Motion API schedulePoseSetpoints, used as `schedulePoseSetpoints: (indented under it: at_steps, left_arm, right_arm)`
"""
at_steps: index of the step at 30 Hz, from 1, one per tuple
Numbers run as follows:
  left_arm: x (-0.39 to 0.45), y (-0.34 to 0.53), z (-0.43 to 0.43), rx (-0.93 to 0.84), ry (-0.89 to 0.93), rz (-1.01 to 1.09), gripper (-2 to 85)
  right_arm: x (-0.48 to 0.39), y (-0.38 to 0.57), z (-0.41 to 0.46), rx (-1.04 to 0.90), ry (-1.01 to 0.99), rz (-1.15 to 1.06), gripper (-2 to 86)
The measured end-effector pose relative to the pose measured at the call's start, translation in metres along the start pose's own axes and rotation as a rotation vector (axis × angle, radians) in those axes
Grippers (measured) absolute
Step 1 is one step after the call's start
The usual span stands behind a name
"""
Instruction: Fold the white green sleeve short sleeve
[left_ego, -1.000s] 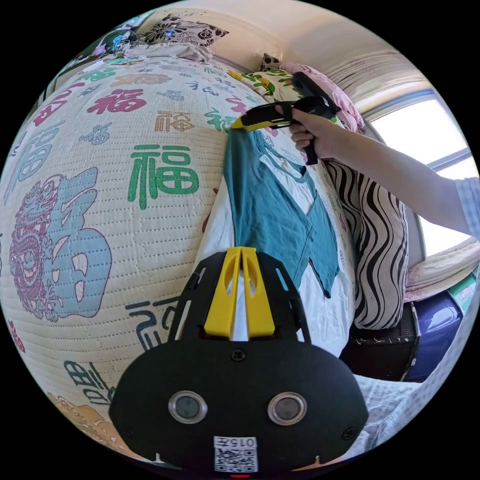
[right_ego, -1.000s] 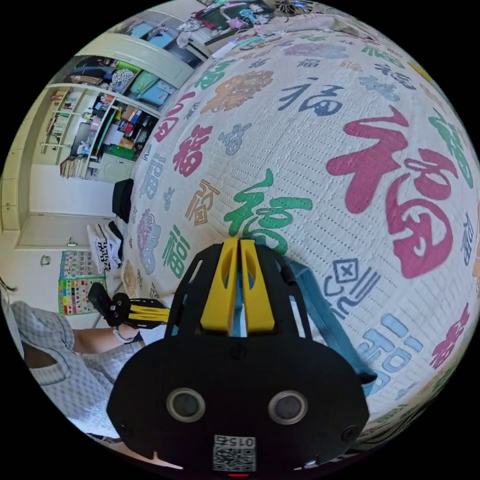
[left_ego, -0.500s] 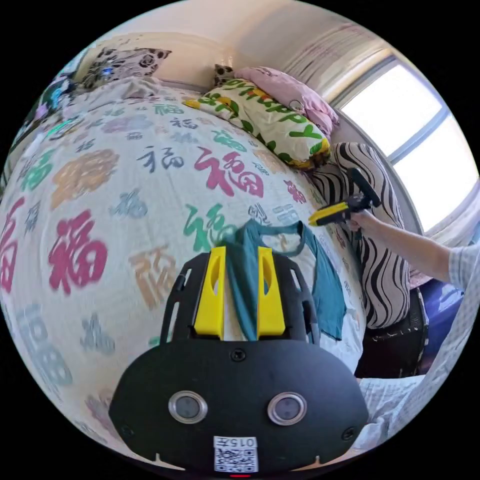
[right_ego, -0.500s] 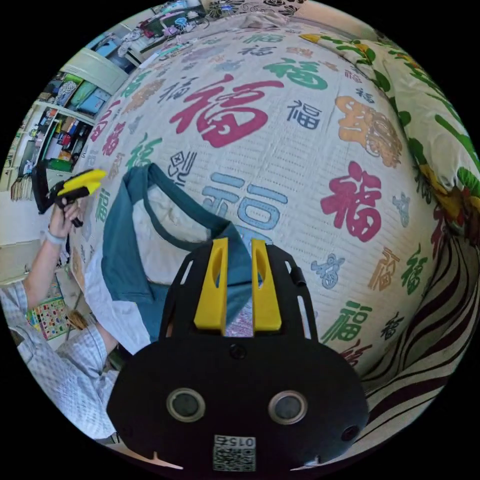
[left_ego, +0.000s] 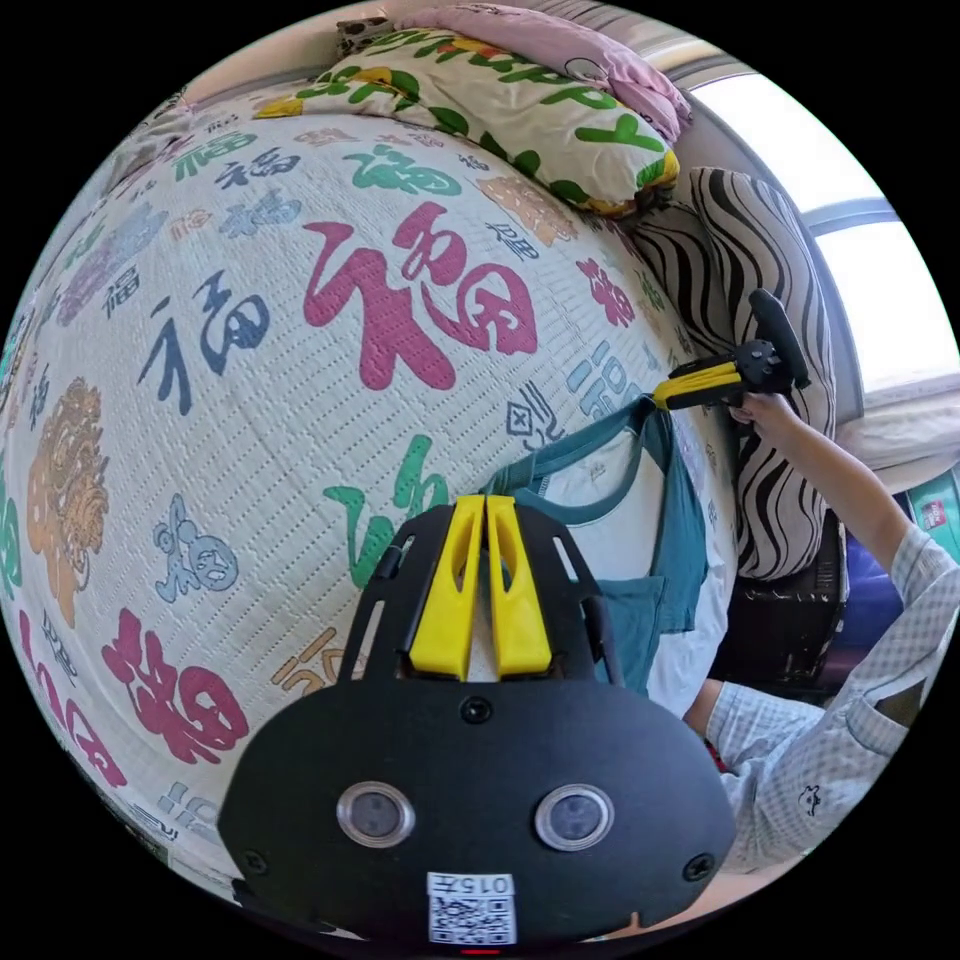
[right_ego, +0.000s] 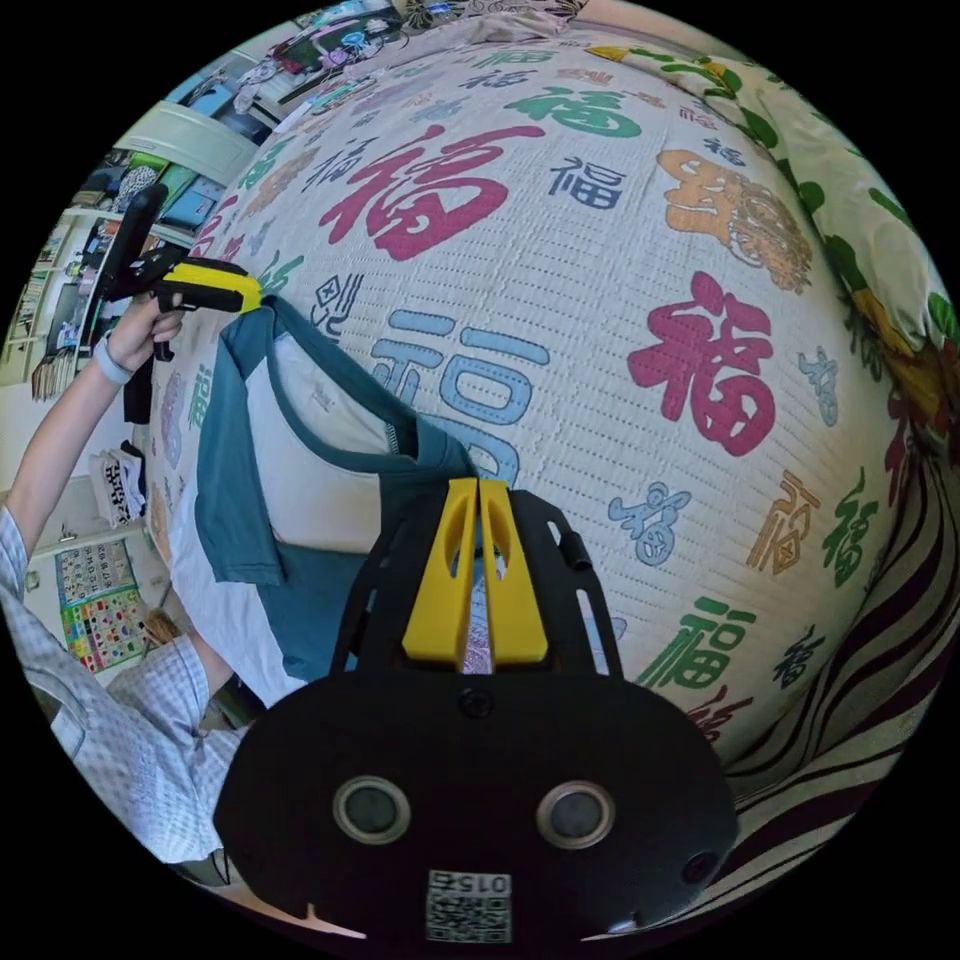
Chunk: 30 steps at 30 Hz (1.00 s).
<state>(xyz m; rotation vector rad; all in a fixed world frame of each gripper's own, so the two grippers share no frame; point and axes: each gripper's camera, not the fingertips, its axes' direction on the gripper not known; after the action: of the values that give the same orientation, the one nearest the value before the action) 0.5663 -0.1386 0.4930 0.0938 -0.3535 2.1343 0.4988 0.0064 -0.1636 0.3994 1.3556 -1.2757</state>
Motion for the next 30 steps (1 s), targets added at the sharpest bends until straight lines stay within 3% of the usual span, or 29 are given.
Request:
schedulePoseSetpoints:
  at_steps: [8, 13, 20, 23, 30]
  left_arm:
    - [0.018, -0.012, -0.028, 0.12, -0.098, -0.032, -0.5]
    - [0.044, 0.006, -0.043, 0.128, -0.183, 0.067, -0.4]
    - [0.109, 0.159, -0.079, 0.248, -0.01, 0.227, -0.4]
    - [0.14, 0.238, -0.074, 0.273, 0.095, 0.209, -0.4]
    - [0.191, 0.381, -0.008, 0.114, 0.214, 0.038, -0.5]
  right_arm:
    - [-0.009, 0.003, -0.036, 0.03, 0.112, 0.056, -1.0]
    - [-0.027, 0.028, -0.056, 0.114, 0.113, 0.048, -1.0]
    - [-0.104, 0.186, -0.095, 0.31, -0.06, -0.153, -1.0]
    - [-0.145, 0.264, -0.091, 0.267, -0.214, -0.189, -1.0]
    - [-0.242, 0.396, -0.025, 0.047, -0.362, -0.189, -1.0]
